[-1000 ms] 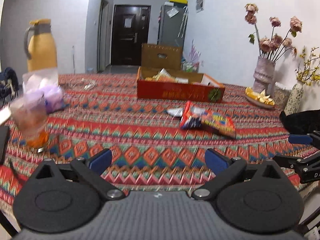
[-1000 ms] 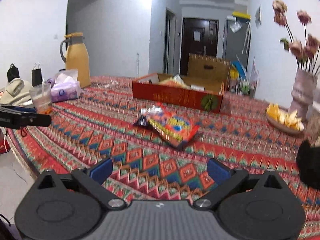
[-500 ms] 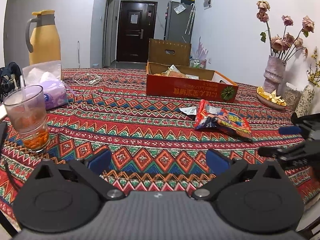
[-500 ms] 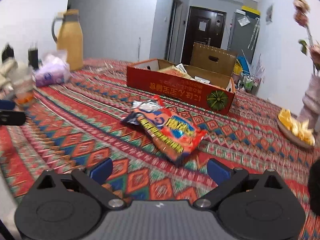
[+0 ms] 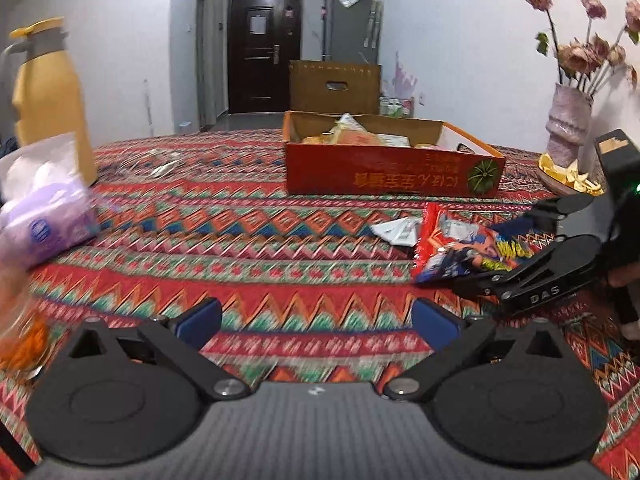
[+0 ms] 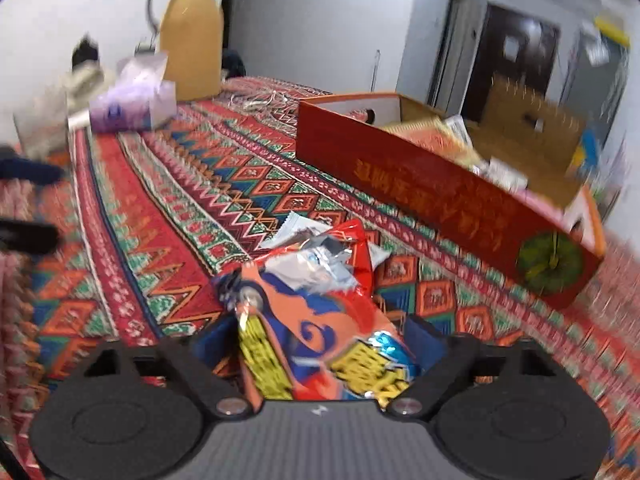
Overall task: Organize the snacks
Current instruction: 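Grasp the colourful chip bag with the right gripper while the left grasps a white packet, then lift both held packets and carry them over the cardboard box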
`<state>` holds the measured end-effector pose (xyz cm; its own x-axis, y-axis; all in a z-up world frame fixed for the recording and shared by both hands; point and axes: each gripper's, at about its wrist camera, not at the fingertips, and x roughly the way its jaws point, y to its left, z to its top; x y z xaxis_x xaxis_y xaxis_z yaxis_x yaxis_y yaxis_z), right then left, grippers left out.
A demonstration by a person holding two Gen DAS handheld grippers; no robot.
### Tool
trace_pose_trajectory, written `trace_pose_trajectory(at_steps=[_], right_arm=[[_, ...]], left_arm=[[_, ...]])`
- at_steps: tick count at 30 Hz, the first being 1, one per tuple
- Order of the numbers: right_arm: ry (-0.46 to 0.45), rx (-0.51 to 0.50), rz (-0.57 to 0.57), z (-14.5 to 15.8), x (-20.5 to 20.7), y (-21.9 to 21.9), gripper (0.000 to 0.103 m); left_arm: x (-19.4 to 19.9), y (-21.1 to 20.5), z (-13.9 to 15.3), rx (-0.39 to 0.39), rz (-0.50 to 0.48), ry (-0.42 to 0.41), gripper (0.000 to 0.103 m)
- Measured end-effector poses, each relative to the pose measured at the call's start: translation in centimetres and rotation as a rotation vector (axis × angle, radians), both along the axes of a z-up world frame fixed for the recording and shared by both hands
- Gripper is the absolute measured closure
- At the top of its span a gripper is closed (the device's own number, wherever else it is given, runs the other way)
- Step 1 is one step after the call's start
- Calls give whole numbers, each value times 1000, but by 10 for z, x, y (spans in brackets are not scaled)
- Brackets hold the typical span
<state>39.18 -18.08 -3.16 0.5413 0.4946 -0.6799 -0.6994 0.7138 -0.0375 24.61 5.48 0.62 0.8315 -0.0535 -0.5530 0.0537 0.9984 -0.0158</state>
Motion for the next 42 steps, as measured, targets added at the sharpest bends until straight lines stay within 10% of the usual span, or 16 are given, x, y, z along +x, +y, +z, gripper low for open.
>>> trace_pose_trajectory(at_steps=[11, 14, 20, 23, 29, 34, 42], right_arm=[[-16, 212, -378, 8, 16, -111, 49], [-24, 234, -428, 5, 15, -125, 49], [-42, 162, -482, -1, 15, -127, 31], [-14, 146, -496, -5, 21, -126, 23], [-4, 80, -539, -16, 27, -124, 9], [0, 167, -501, -10, 22, -129, 44], [-9, 291, -498, 15, -22, -117, 49]], left_arm=[[119, -78, -16, 223, -287, 7, 2], [151, -91, -28, 262, -314, 84, 28], [174, -89, -35, 165, -343, 116, 27], [181, -85, -33, 64, -352, 155, 57], [154, -91, -15, 83, -272, 145, 74], [102, -74, 4, -37, -205, 114, 75], [9, -39, 23, -224, -136, 80, 75]])
